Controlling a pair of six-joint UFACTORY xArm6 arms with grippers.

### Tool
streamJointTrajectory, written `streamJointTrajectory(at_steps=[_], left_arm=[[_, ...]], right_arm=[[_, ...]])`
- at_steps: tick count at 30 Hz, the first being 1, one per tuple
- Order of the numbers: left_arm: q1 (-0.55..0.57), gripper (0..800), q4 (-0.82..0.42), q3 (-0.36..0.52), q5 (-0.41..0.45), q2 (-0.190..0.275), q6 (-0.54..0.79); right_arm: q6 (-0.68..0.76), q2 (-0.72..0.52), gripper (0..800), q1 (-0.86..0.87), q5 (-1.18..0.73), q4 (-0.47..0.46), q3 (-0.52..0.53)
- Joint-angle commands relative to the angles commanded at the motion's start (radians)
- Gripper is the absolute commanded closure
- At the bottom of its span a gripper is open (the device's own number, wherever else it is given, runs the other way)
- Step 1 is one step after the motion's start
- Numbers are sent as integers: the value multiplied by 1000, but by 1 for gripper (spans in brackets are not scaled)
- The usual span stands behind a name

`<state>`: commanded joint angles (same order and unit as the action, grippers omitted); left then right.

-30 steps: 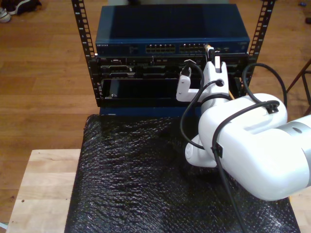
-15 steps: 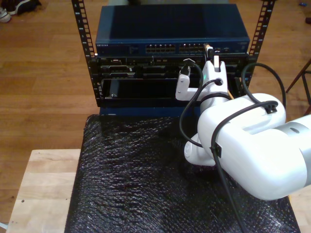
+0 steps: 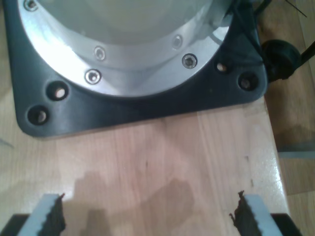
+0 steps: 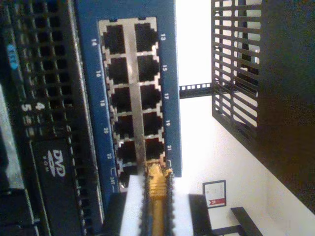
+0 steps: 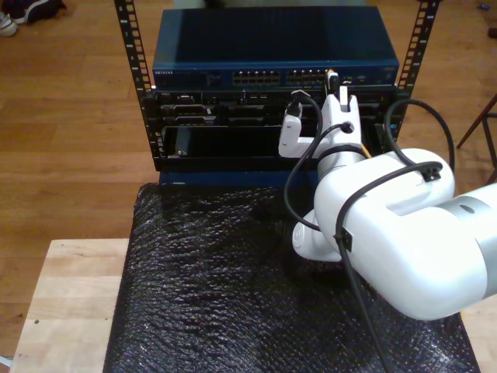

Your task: Grab the cable and plug it in

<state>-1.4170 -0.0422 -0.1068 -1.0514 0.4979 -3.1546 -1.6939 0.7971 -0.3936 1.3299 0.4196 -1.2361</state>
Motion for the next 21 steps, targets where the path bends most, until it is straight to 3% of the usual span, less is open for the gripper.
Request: streamJointTrajectory(at_steps=[10,16,21], left_arm=[[0,0,0,0,0,0,0],[0,0,0,0,0,0,0],[0,0,0,0,0,0,0]], right_arm=[[3,-2,797,9,-3,0,-3],[52,-14,569,12,-3,-63,41],[106,-101,546,6,0,-77,155]])
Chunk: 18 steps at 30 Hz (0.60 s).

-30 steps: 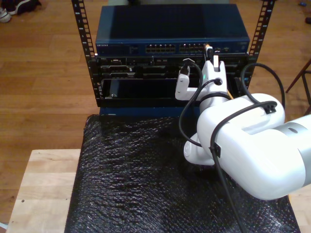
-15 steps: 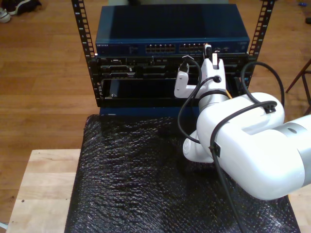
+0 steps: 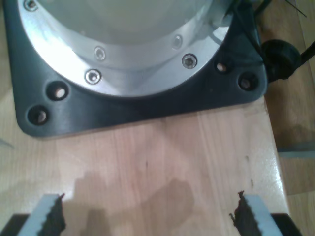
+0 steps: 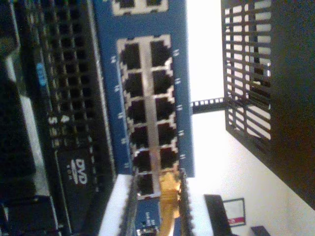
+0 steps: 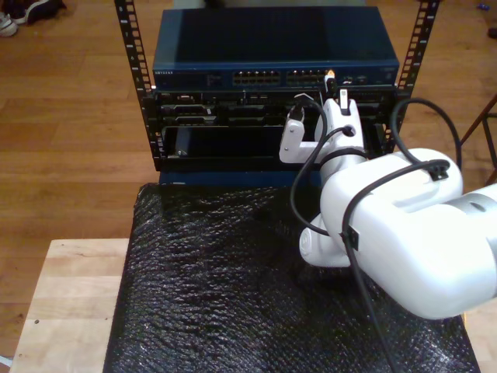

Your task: Grab the cable and plug it in

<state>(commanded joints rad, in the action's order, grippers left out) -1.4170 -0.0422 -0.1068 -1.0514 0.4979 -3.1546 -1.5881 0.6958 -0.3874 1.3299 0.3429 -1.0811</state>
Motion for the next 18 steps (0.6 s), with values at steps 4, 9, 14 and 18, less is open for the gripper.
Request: streamJointTrajectory(at_steps=[4,9,14,18], left_arm=[[0,0,0,0,0,0,0],[0,0,0,0,0,0,0],[0,0,0,0,0,0,0],[0,0,0,0,0,0,0]], right_arm=[[2,-71,528,-9,-3,2,77],[2,-178,488,-26,-34,0,207],[2,-316,459,-26,-152,-5,342],[2,-431,446,-18,-249,-26,425]])
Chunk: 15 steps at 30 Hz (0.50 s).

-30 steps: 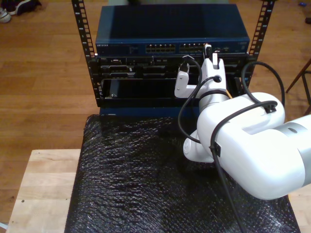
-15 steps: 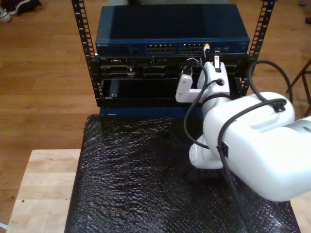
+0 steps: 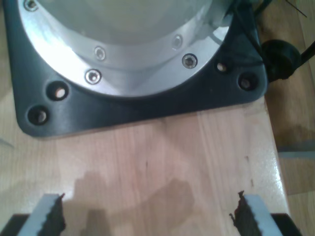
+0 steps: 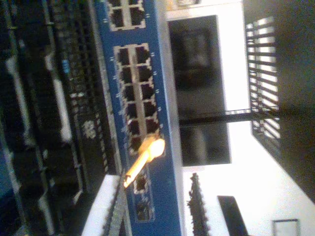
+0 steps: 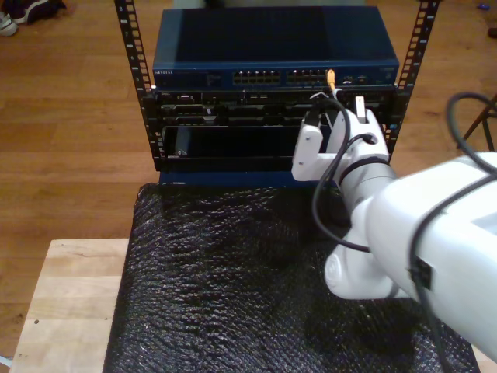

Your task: Grab the cable and plug it in

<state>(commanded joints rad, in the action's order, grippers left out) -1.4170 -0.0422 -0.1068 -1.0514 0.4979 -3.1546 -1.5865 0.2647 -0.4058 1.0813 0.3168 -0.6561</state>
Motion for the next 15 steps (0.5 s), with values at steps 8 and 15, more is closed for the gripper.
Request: streamJointTrajectory(at_steps=[8,15], left_arm=[[0,0,0,0,0,0,0],[0,0,0,0,0,0,0]], right_arm=[[-2,-187,377,112,-273,-124,51],[-3,-276,340,249,-496,-250,48]])
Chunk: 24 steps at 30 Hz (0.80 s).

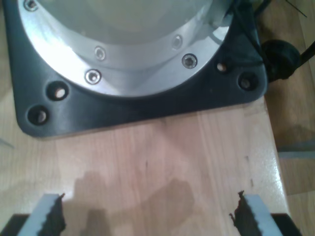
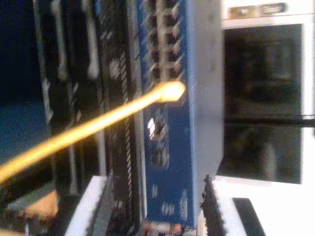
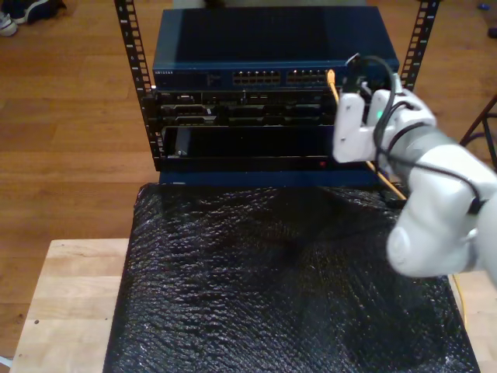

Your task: Grab the cable and plug it in

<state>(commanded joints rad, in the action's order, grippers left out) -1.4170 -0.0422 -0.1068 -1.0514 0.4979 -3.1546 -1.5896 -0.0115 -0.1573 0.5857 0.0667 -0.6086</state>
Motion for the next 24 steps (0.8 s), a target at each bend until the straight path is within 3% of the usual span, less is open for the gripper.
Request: streamJointTrajectory(at_steps=[15,24], left_arm=[[0,0,-2,0,0,0,0],[0,0,0,0,0,0,0]], right_arm=[[-17,-98,230,276,-431,-176,-61],[-149,-127,125,411,-680,-183,-124]])
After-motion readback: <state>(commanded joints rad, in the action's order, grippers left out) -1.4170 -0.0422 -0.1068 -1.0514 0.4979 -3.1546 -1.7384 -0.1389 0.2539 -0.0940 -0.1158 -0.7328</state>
